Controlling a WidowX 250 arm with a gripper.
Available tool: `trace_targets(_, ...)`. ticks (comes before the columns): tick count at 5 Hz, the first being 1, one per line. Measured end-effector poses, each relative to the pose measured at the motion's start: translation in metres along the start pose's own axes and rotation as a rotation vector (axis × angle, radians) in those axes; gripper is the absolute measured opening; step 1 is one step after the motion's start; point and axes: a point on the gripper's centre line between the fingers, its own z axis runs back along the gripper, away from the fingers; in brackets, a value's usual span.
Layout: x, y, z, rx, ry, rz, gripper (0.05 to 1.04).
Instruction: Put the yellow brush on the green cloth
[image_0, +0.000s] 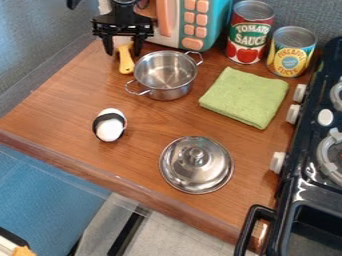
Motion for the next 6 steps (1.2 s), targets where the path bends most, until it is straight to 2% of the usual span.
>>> trace_targets(1,-0.001,-0.001,-0.003,-0.008,-0.005,-0.005,0.595)
trace_targets(3,-0.005,-0.002,-0.003,-0.027,-0.008,-0.029,0.581)
trace_targets(4,-0.006,-0.002,0.019,-0.065,-0.024,-0.065,0.358)
trace_targets(5,-0.008,0.017,0.053,-0.154,-0.026,-0.137,0.15)
trace_targets(6,-0.023,0.018,0.078,-0.222,-0.031,-0.184,0.058)
